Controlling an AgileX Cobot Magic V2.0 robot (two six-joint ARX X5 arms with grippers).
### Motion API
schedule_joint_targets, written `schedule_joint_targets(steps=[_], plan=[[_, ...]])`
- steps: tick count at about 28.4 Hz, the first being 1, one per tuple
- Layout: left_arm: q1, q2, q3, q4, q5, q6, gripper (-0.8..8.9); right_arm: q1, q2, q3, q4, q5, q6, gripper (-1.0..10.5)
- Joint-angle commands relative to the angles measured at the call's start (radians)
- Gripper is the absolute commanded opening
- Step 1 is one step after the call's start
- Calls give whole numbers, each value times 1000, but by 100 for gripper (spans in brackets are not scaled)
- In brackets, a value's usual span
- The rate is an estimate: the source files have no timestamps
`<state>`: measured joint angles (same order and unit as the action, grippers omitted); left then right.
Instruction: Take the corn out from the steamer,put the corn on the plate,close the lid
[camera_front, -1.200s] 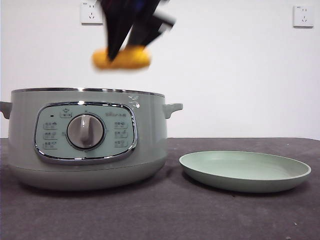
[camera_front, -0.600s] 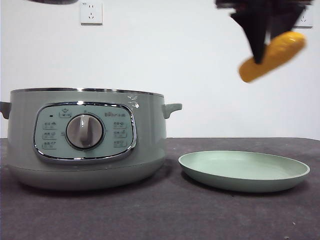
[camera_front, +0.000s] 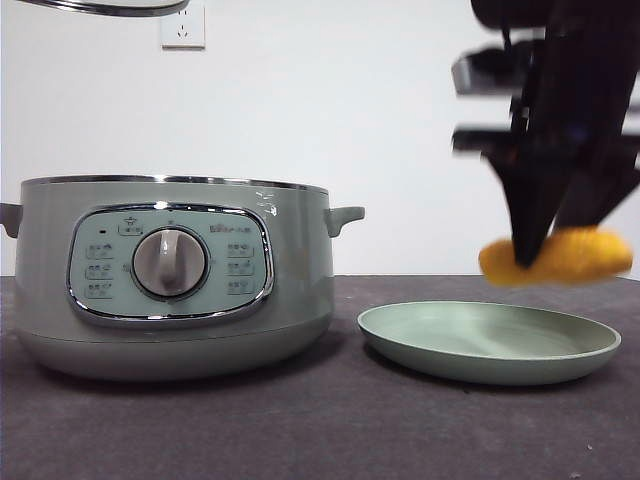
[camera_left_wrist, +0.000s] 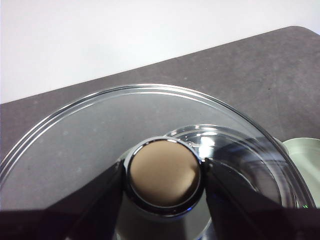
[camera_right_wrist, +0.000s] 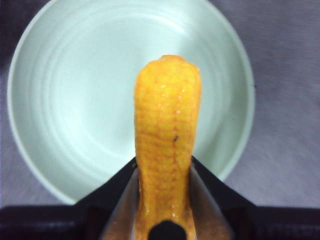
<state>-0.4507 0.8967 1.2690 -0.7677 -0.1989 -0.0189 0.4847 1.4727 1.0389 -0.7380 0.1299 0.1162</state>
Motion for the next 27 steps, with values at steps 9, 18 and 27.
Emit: schedule_joint_targets(steps=[9,18,27], plan=[[-2,12,11,57,-2,-7,-9,1,103,-86,262,-54,-12,-12],[-2,32,11,57,24,-7,-9,1,151,-86,269,-54,-13,56],[-2,72,11,79,65,-7,-9,1,143,-85,266,-53,-9,323]])
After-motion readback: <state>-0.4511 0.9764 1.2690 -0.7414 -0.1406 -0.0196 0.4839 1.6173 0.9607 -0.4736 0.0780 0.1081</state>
